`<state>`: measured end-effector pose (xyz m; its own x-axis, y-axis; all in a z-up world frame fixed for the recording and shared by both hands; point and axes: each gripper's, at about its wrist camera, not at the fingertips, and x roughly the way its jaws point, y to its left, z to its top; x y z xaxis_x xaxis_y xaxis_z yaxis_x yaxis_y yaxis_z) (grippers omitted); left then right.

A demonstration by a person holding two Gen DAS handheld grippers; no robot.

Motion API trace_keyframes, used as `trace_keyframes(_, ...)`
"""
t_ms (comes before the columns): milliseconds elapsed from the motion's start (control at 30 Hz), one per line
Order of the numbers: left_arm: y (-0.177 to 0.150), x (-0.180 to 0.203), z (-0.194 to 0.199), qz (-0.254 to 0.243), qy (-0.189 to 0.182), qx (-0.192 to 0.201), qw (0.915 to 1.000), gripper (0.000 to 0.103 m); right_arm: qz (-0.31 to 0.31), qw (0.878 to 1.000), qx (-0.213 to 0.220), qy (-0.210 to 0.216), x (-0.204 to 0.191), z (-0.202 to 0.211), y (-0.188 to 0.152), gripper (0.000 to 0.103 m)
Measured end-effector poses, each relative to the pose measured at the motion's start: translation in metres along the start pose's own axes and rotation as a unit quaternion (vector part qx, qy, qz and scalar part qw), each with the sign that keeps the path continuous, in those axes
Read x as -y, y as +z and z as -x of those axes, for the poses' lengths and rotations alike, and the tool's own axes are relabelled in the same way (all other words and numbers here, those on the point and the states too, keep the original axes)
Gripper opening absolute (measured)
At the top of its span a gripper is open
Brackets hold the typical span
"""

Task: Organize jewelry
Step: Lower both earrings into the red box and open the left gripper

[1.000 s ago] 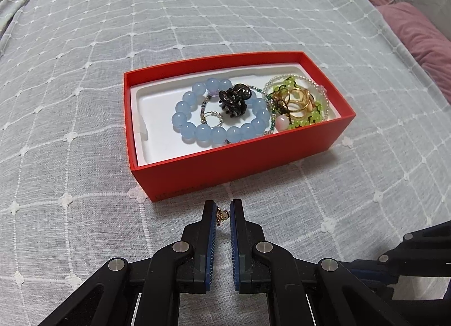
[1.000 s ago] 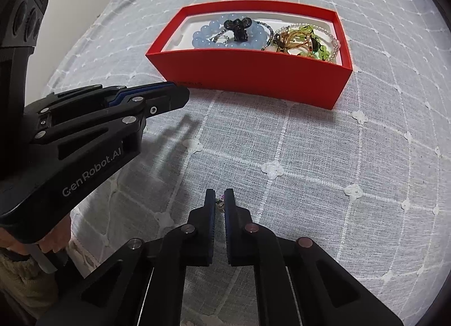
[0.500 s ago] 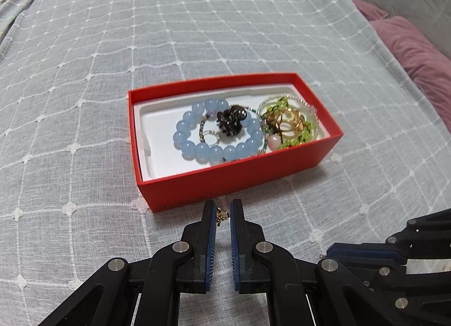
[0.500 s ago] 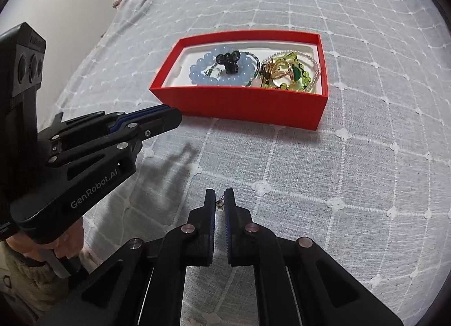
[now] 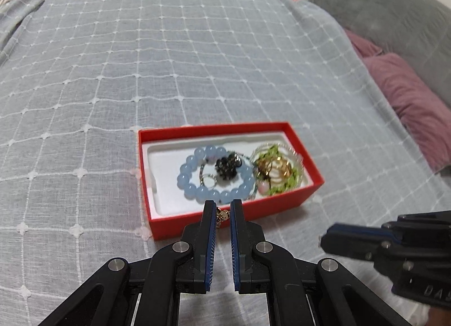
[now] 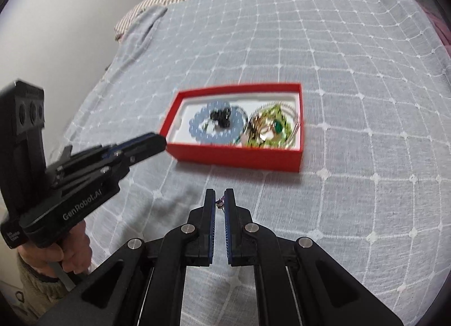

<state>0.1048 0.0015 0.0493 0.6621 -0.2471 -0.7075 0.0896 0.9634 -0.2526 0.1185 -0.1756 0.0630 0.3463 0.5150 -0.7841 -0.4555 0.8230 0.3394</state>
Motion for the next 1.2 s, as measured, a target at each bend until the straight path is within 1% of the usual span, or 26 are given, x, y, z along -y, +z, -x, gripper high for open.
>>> trace_keyframes(100,0.007,-0.003,-0.004,0.015,-0.015,0.000,0.9998,0.005,-0.015,1.000,0.013,0.012,0.003,-0.002,0.013,0.006)
trace_keyframes(200,0.014,-0.008,-0.012,0.031,-0.037,-0.007,0.9988,0.005,-0.025,0.999,0.020,0.011,0.006,-0.009,0.028,0.006)
trace_keyframes(267,0.018,-0.011,-0.018,0.041,-0.041,-0.009,0.9983,0.005,-0.029,0.999,0.025,0.007,0.010,-0.012,0.034,0.006)
trace_keyframes(333,0.023,-0.013,-0.025,0.047,-0.044,-0.010,0.9979,0.005,-0.040,0.999,0.029,0.014,0.017,-0.013,0.040,0.006)
trace_keyframes(467,0.024,-0.016,-0.035,0.050,-0.039,-0.015,0.9979,0.005,-0.051,0.998,0.034,0.027,0.027,-0.016,0.051,0.006)
trace_keyframes(767,0.028,-0.015,-0.055,0.035,-0.016,-0.026,0.9989,0.005,-0.044,0.999,0.020,0.006,0.030,-0.040,0.061,0.006)
trace_keyframes(933,0.028,-0.021,-0.059,0.040,-0.012,-0.027,0.9987,0.005,-0.042,0.999,0.015,0.007,0.028,-0.049,0.064,0.007)
trace_keyframes(1200,0.027,-0.018,-0.066,0.026,-0.005,-0.033,0.9991,0.005,-0.034,0.999,0.012,0.001,0.023,-0.055,0.065,0.007)
